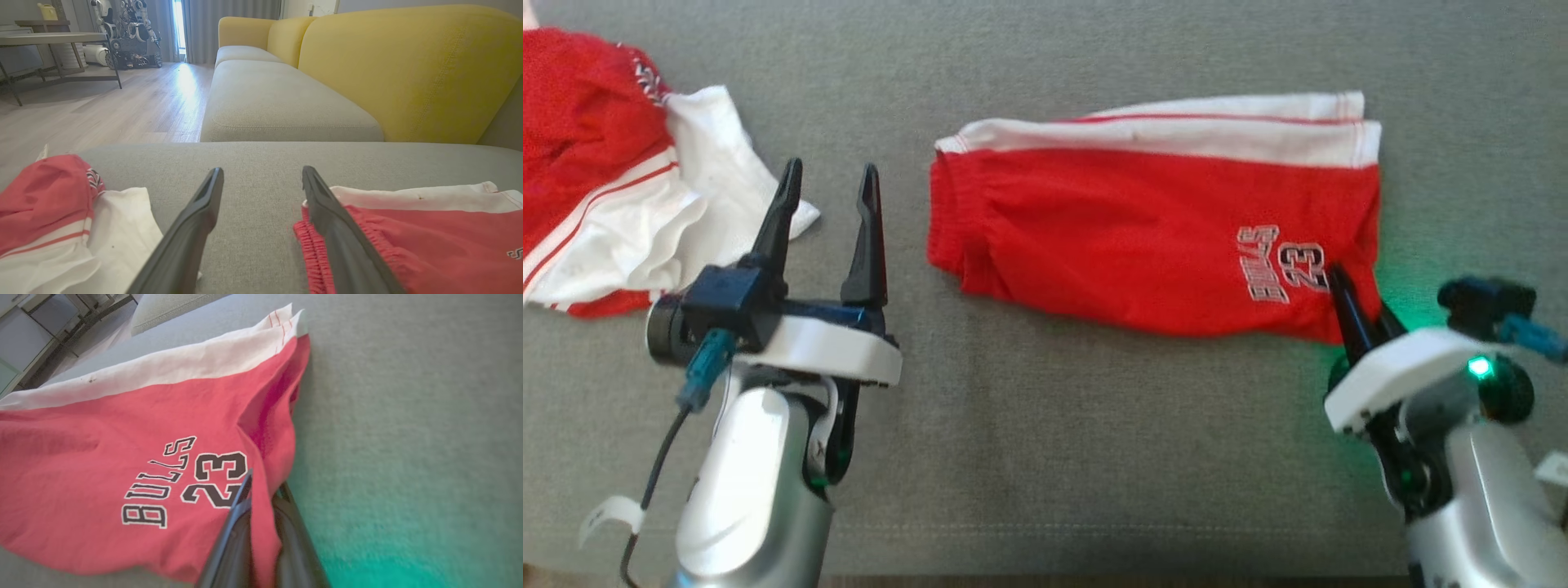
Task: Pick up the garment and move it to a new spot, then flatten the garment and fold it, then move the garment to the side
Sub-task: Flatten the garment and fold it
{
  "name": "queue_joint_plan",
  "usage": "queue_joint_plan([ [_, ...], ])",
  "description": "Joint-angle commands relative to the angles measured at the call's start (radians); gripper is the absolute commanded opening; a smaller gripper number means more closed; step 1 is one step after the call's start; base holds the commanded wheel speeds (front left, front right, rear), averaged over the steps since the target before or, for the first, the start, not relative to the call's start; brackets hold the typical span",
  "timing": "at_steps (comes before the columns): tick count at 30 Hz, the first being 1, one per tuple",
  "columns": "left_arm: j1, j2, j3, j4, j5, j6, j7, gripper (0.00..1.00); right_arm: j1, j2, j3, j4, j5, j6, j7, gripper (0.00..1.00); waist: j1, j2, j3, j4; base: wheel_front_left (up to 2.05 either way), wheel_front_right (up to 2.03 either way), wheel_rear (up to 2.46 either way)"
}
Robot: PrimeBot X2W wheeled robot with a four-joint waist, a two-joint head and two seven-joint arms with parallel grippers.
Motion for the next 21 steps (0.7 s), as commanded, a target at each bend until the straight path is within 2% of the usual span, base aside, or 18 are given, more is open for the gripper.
queue_joint_plan([
  [1, -0.004, 0.023, 0.038, -0.036, 0.009, 0.000, -0.005, 1.00, 0.028, 0.008, 0.002, -0.050, -0.017, 0.003, 0.006, 0.00, 0.0000, 0.0000, -0.008, -0.012, 0.00, 0.00, 0.00],
  [7, 0.009, 0.024, 0.035, -0.033, 0.007, -0.003, -0.005, 1.00, 0.073, 0.021, -0.054, -0.101, -0.040, 0.003, 0.024, 0.00, 0.0000, 0.0000, -0.015, -0.018, 0.00, 0.00, 0.00],
  [14, 0.011, 0.023, 0.030, -0.029, 0.005, -0.003, -0.005, 1.00, 0.063, 0.028, -0.081, -0.101, -0.041, 0.003, 0.024, 0.00, 0.0000, 0.0000, -0.020, -0.019, 0.00, 0.00, 0.00],
  [18, 0.012, 0.025, 0.030, -0.023, 0.002, -0.005, -0.005, 1.00, 0.030, 0.030, -0.048, -0.133, -0.038, 0.003, 0.023, 0.00, 0.0000, 0.0000, -0.032, -0.020, 0.00, 0.00, 0.00],
  [21, 0.015, 0.025, 0.029, -0.020, -0.001, -0.004, -0.005, 1.00, -0.011, 0.031, 0.013, -0.186, -0.001, 0.003, 0.037, 0.00, 0.0000, 0.0000, -0.043, -0.020, 0.00, 0.00, 0.00],
])
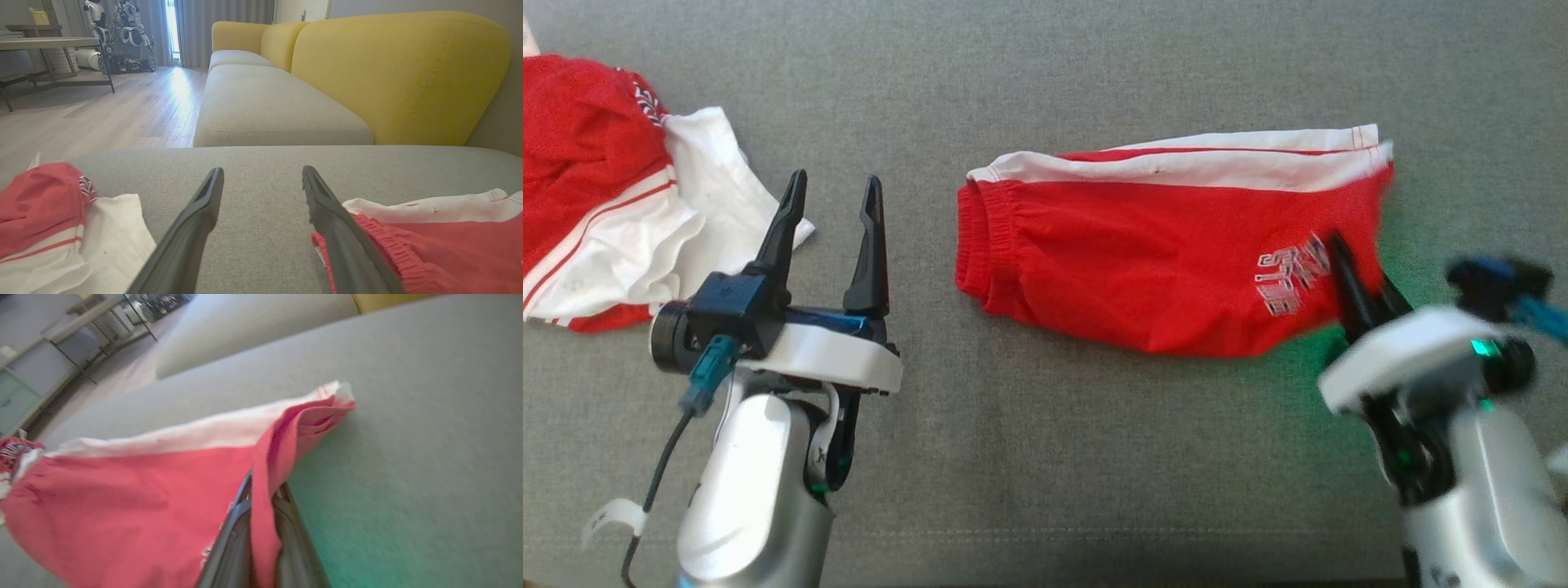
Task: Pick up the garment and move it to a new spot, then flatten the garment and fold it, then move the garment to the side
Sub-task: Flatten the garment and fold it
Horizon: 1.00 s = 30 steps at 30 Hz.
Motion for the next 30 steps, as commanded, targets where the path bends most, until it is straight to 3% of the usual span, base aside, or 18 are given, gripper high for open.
queue_joint_plan([
  [1, -0.001, 0.023, 0.031, -0.029, -0.002, -0.003, -0.005, 1.00, -0.060, 0.003, 0.047, -0.057, 0.013, 0.003, 0.010, 0.00, 0.0000, 0.0000, -0.006, -0.001, 0.00, 0.00, 0.00],
  [11, -0.003, 0.010, 0.013, -0.015, -0.020, -0.002, -0.006, 1.00, -0.207, 0.003, 0.335, -0.094, 0.058, 0.003, 0.063, 0.00, 0.0000, 0.0000, -0.039, 0.062, 0.00, 0.00, 0.00],
  [23, 0.009, 0.000, 0.013, -0.015, -0.034, 0.005, -0.006, 1.00, -0.191, 0.008, 0.587, 0.101, 0.207, 0.003, -0.038, 0.00, 0.0000, 0.0000, -0.017, 0.101, 0.00, 0.00, 0.00],
  [24, 0.009, 0.000, 0.013, -0.015, -0.034, 0.005, -0.006, 1.00, -0.195, 0.008, 0.597, 0.111, 0.212, 0.003, -0.051, 0.09, 0.0000, 0.0000, -0.015, 0.100, 0.00, 0.00, 0.00],
  [25, 0.009, 0.000, 0.013, -0.015, -0.033, 0.005, -0.006, 1.00, -0.200, 0.009, 0.605, 0.120, 0.214, 0.003, -0.064, 0.45, 0.0000, 0.0000, -0.014, 0.098, 0.00, 0.00, 0.00],
  [26, 0.009, 0.000, 0.014, -0.016, -0.033, 0.005, -0.006, 1.00, -0.203, 0.009, 0.613, 0.124, 0.225, 0.003, -0.079, 1.00, 0.0000, 0.0000, -0.013, 0.096, 0.00, 0.00, 0.00],
  [30, 0.007, -0.001, 0.018, -0.019, -0.030, 0.005, -0.006, 1.00, -0.221, 0.009, 0.633, 0.120, 0.232, 0.003, -0.147, 1.00, 0.0000, 0.0000, -0.015, 0.084, 0.00, 0.00, 0.00],
])
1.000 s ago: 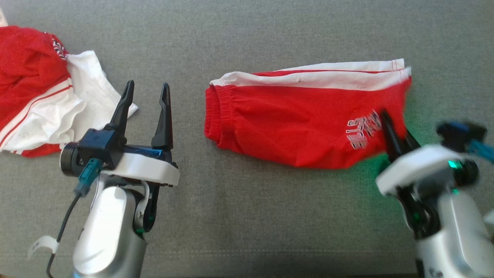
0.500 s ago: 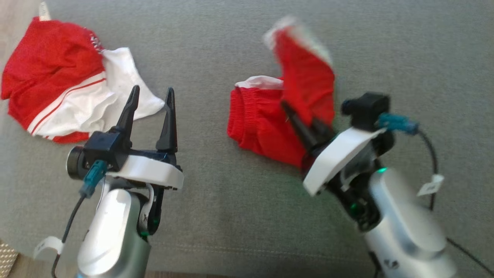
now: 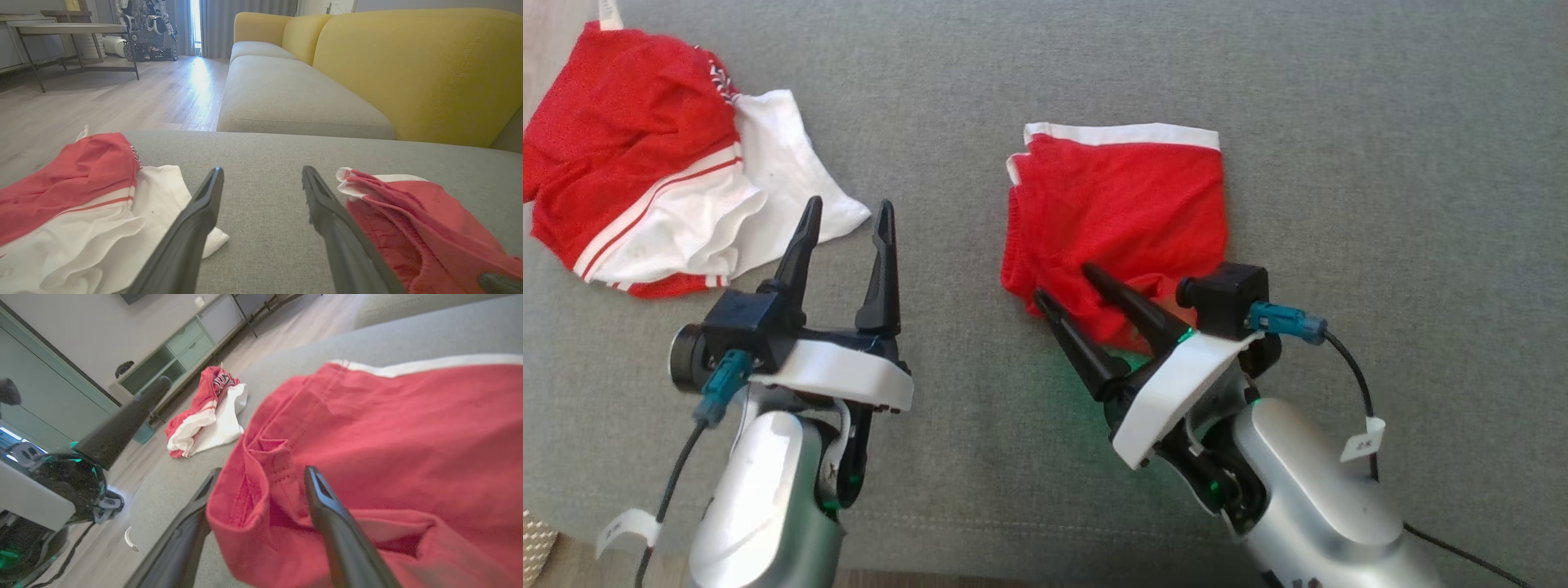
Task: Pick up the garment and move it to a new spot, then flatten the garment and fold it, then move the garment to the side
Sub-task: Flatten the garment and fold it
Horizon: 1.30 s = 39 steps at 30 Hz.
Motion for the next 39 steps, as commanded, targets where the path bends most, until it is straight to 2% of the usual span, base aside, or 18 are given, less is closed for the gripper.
queue_joint_plan([
  [1, -0.021, 0.008, 0.039, -0.038, 0.002, 0.003, -0.006, 1.00, -0.035, 0.018, 0.026, -0.045, 0.004, 0.003, -0.043, 1.00, 0.0000, 0.0000, -0.003, -0.009, 0.00, 0.00, 0.00],
  [4, -0.018, 0.008, 0.042, -0.039, 0.004, 0.004, -0.006, 1.00, -0.036, 0.018, 0.015, -0.062, 0.002, 0.003, -0.077, 1.00, 0.0000, 0.0000, -0.006, -0.016, 0.00, 0.00, 0.00],
  [8, -0.012, 0.009, 0.046, -0.042, 0.008, 0.004, -0.006, 1.00, -0.027, 0.016, -0.058, -0.097, -0.034, 0.003, -0.138, 1.00, 0.0000, 0.0000, -0.013, -0.029, 0.00, 0.00, 0.00],
  [14, -0.007, 0.016, 0.055, -0.046, 0.015, 0.004, -0.006, 1.00, 0.023, -0.010, -0.244, -0.156, -0.130, 0.003, -0.186, 1.00, 0.0000, 0.0000, -0.019, -0.043, 0.00, 0.00, 0.00],
  [21, 0.008, 0.029, 0.063, -0.054, 0.023, 0.008, -0.006, 1.00, 0.133, -0.037, -0.501, -0.236, -0.273, 0.003, -0.182, 1.00, 0.0000, 0.0000, -0.032, -0.060, 0.00, 0.00, 0.00],
  [25, 0.015, 0.036, 0.062, -0.056, 0.025, 0.008, -0.006, 1.00, 0.184, -0.042, -0.588, -0.284, -0.323, 0.003, -0.171, 1.00, 0.0000, 0.0000, -0.038, -0.066, 0.00, 0.00, 0.00],
  [29, 0.018, 0.041, 0.059, -0.056, 0.026, 0.008, -0.006, 1.00, 0.217, -0.038, -0.623, -0.321, -0.348, 0.003, -0.150, 1.00, 0.0000, 0.0000, -0.044, -0.071, 0.00, 0.00, 0.00],
  [39, 0.026, 0.047, 0.051, -0.053, 0.024, 0.011, -0.006, 1.00, 0.241, -0.027, -0.630, -0.354, -0.360, 0.003, -0.128, 1.00, 0.0000, 0.0000, -0.058, -0.072, 0.00, 0.00, 0.00],
])
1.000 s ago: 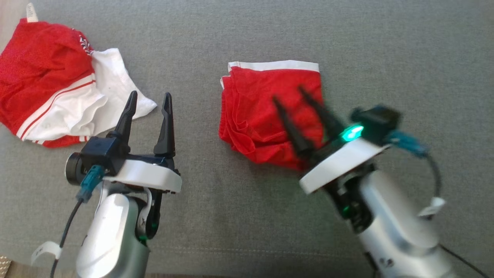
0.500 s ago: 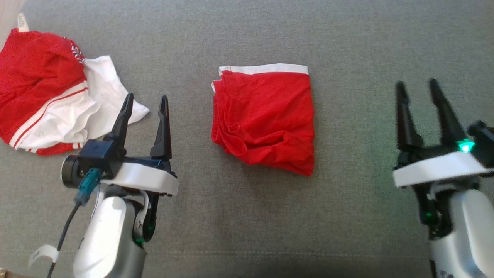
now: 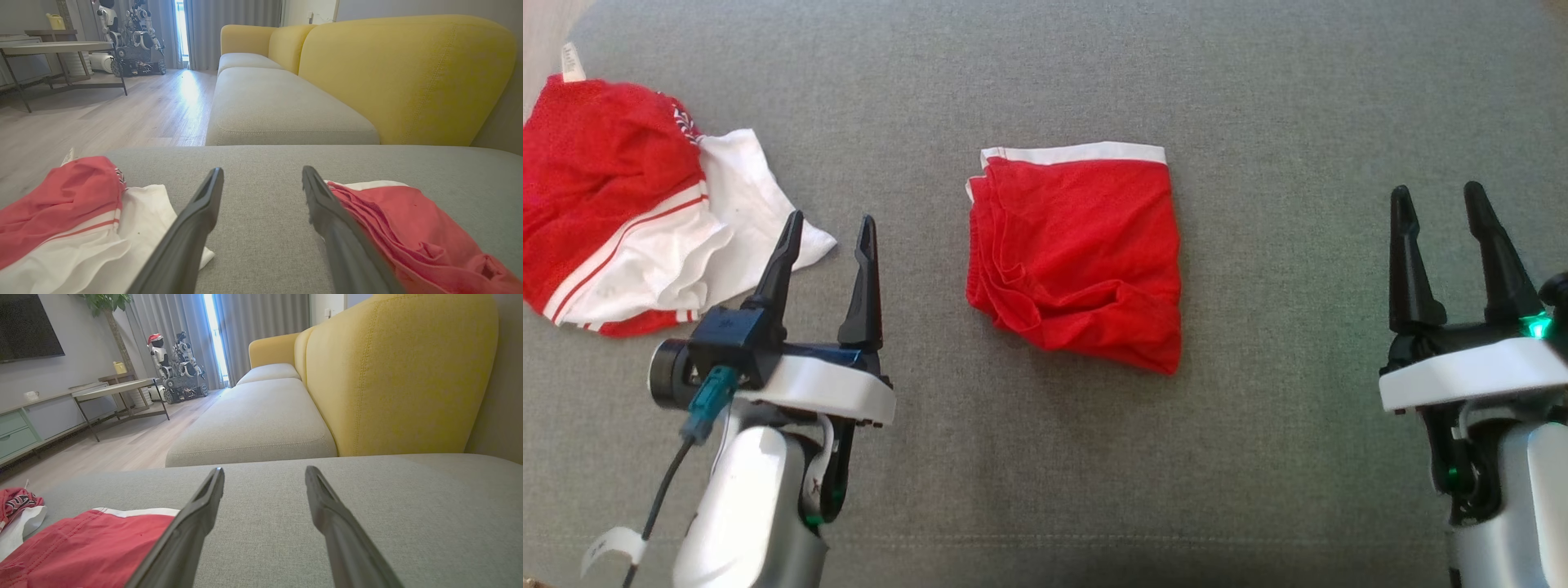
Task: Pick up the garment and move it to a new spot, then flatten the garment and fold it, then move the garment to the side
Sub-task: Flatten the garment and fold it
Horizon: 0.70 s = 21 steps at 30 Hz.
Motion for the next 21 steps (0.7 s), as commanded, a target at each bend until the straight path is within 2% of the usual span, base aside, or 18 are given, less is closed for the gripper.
queue_joint_plan([
  [1, -0.010, 0.022, 0.030, -0.034, 0.003, 0.010, -0.006, 1.00, 0.005, 0.002, 0.021, -0.041, -0.007, 0.003, 0.007, 1.00, 0.0000, -0.0001, 0.000, 0.001, 0.00, 0.00, 0.00],
  [13, -0.028, 0.024, 0.019, -0.040, -0.001, 0.012, -0.006, 1.00, -0.032, -0.018, 0.035, -0.015, -0.012, 0.003, 0.023, 1.00, 0.0000, -0.0001, 0.022, 0.020, 0.00, 0.00, 0.00],
  [14, -0.032, 0.023, 0.017, -0.040, -0.002, 0.011, -0.006, 1.00, -0.042, -0.023, 0.046, -0.002, -0.009, 0.003, 0.024, 0.43, 0.0000, -0.0001, 0.025, 0.025, 0.00, 0.00, 0.00],
  [15, -0.036, 0.022, 0.015, -0.040, -0.002, 0.010, -0.006, 1.00, -0.053, -0.029, 0.061, 0.013, -0.004, 0.003, 0.027, 0.00, 0.0000, -0.0001, 0.028, 0.029, 0.00, 0.00, 0.00],
  [21, -0.058, 0.014, 0.004, -0.039, -0.006, 0.007, -0.006, 1.00, -0.143, -0.063, 0.211, 0.124, 0.029, 0.003, 0.026, 0.00, 0.0000, -0.0001, 0.047, 0.062, 0.00, 0.00, 0.00],
])
